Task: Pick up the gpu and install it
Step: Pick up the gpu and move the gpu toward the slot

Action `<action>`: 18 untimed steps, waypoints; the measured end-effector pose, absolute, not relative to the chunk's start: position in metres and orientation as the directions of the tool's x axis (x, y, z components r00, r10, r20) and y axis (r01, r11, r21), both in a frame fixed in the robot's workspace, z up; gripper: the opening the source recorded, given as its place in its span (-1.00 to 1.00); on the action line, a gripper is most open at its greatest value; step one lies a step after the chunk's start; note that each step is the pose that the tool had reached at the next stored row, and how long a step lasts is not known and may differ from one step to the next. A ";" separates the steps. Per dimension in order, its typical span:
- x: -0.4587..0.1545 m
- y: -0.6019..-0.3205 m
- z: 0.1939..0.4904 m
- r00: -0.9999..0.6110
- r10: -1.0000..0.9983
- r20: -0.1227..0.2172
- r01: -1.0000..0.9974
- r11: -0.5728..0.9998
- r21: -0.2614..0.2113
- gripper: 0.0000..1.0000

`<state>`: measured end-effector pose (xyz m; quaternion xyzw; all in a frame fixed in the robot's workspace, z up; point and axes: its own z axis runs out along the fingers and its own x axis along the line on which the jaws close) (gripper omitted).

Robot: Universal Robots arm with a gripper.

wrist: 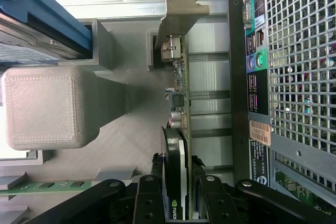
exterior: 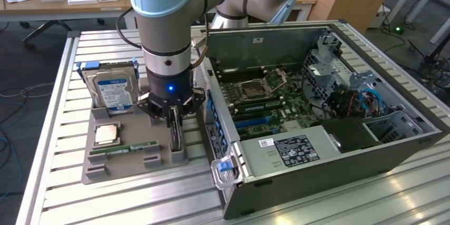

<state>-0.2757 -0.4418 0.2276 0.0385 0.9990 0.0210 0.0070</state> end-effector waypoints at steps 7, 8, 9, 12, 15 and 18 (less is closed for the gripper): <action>-0.276 -0.442 0.228 -0.997 0.077 -0.012 0.077 0.996 0.042 -0.47; -0.276 -0.442 0.228 -0.997 0.077 -0.012 0.077 0.996 0.042 -0.47; -0.276 -0.442 0.228 -0.997 0.077 -0.012 0.077 0.996 0.042 -0.47; -0.276 -0.442 0.228 -0.997 0.077 -0.012 0.077 0.996 0.042 -0.47; -0.276 -0.442 0.228 -0.997 0.077 -0.012 0.077 0.996 0.043 -0.47; -0.276 -0.442 0.227 -0.997 0.072 -0.012 0.071 0.996 0.047 -0.47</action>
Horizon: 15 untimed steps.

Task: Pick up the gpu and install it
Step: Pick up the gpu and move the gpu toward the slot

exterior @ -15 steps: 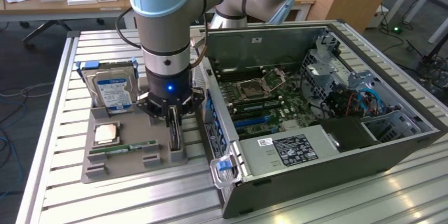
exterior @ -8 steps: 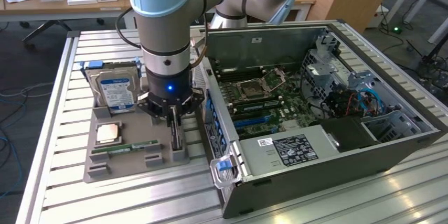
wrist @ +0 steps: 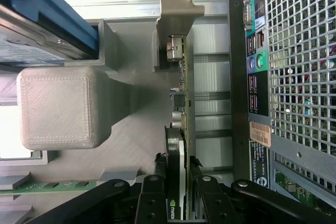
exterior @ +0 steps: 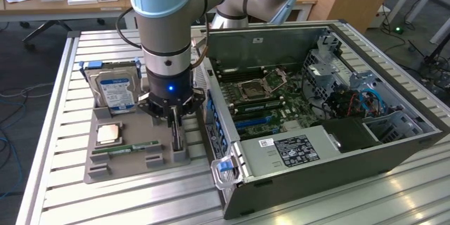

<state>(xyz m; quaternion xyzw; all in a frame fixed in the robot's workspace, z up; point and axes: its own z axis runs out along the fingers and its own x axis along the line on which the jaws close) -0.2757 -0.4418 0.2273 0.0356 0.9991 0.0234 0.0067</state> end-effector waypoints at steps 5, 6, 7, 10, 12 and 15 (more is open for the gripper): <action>-0.276 -0.442 0.227 -0.998 0.062 -0.012 0.061 0.997 0.048 -0.47; -0.276 -0.442 0.227 -0.998 0.062 -0.012 0.061 0.997 0.048 -0.47; -0.276 -0.442 0.228 -0.998 0.062 -0.013 0.061 0.997 0.049 -0.47; -0.276 -0.442 0.235 -0.998 0.062 -0.012 0.061 0.997 0.048 -0.47; -0.276 -0.442 0.241 -0.998 0.062 -0.012 0.061 0.997 0.048 -0.47; -0.276 -0.442 0.257 -0.998 0.062 -0.012 0.061 0.997 0.048 -0.47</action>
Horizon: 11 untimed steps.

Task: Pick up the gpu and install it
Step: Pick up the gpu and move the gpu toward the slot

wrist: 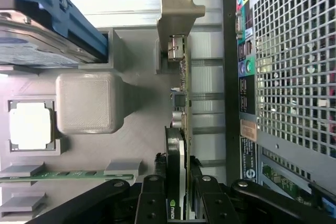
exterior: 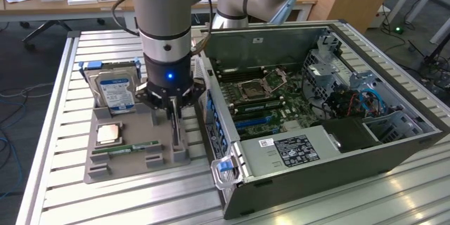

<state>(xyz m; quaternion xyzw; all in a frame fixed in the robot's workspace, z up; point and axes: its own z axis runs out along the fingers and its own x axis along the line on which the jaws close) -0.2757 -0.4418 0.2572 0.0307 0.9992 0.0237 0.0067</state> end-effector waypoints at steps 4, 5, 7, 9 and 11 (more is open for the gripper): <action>-0.276 -0.442 0.272 -0.998 0.062 -0.012 0.061 0.997 0.048 -0.47; -0.276 -0.442 0.275 -0.998 0.062 -0.012 0.061 0.997 0.048 -0.47; -0.276 -0.442 0.279 -0.998 0.062 -0.012 0.061 0.997 0.048 -0.47; -0.276 -0.442 0.283 -0.998 0.062 -0.012 0.061 0.997 0.048 -0.47; -0.276 -0.442 0.288 -0.998 0.062 -0.012 0.061 0.997 0.048 -0.47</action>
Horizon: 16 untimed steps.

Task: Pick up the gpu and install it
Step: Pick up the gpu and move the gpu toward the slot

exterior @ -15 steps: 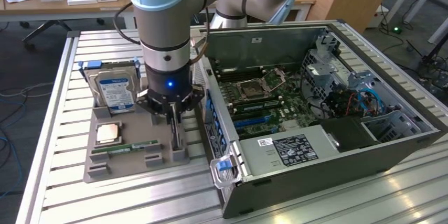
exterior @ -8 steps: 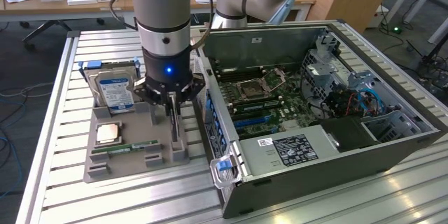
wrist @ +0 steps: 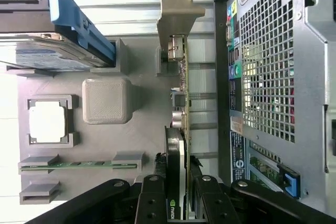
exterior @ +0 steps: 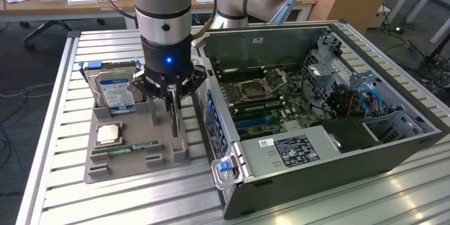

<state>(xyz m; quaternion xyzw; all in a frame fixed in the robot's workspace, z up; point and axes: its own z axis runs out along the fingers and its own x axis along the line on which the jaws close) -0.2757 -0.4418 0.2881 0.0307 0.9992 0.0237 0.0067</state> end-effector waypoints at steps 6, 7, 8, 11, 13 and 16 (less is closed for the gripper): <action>-0.276 -0.442 0.309 -0.998 0.062 -0.012 0.061 0.997 0.048 -0.47; -0.276 -0.442 0.313 -0.998 0.062 -0.012 0.061 0.997 0.048 -0.47; -0.276 -0.442 0.317 -0.998 0.062 -0.012 0.061 0.997 0.048 -0.47; -0.276 -0.442 0.329 -0.998 0.062 -0.012 0.061 0.997 0.048 -0.47; -0.276 -0.442 0.337 -0.998 0.062 -0.012 0.061 0.997 0.048 -0.47; -0.276 -0.442 0.350 -0.998 0.062 -0.012 0.061 0.997 0.048 -0.47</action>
